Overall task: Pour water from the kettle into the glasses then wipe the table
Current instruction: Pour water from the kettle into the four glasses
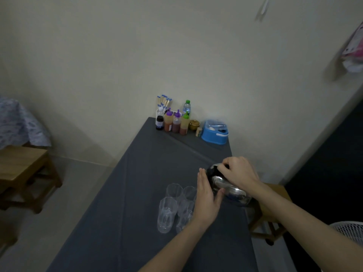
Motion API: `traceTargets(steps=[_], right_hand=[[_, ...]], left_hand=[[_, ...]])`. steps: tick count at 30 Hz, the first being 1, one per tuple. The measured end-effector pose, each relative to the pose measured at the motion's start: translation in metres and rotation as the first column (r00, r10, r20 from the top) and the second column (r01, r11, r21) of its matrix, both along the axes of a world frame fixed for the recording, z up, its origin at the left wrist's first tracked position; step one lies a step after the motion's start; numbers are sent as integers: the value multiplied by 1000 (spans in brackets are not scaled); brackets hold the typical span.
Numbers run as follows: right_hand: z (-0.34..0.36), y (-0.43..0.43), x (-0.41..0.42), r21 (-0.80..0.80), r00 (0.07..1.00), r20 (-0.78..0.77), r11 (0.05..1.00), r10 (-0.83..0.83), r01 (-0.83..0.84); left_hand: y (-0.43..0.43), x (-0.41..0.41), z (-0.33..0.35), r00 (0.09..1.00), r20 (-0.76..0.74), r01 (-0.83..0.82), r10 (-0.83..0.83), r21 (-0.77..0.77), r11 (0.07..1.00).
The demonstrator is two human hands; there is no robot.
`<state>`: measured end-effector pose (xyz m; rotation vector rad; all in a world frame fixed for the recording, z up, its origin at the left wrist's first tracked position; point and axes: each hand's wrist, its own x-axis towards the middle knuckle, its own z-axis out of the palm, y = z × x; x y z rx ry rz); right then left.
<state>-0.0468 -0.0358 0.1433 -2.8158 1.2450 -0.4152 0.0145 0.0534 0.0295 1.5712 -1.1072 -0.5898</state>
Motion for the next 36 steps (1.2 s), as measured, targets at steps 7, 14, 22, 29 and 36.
traceTargets(steps=[7,14,22,29,36], right_hand=[[-3,6,-7,52,1000,21,998,-23,22],[-18,10,-30,175,972,181,977,-150,118],[-46,12,-52,261,866,396,942,-305,212],[-40,25,-30,302,814,510,944,-280,136],[-17,21,9,186,937,343,982,-71,6]], left_hand=[[2,4,0,998,56,37,-39,22,999],[3,7,5,974,175,132,-145,85,988],[4,7,12,915,333,188,-226,143,972],[11,29,25,874,455,138,-173,109,984],[22,45,20,958,288,-13,4,31,999]])
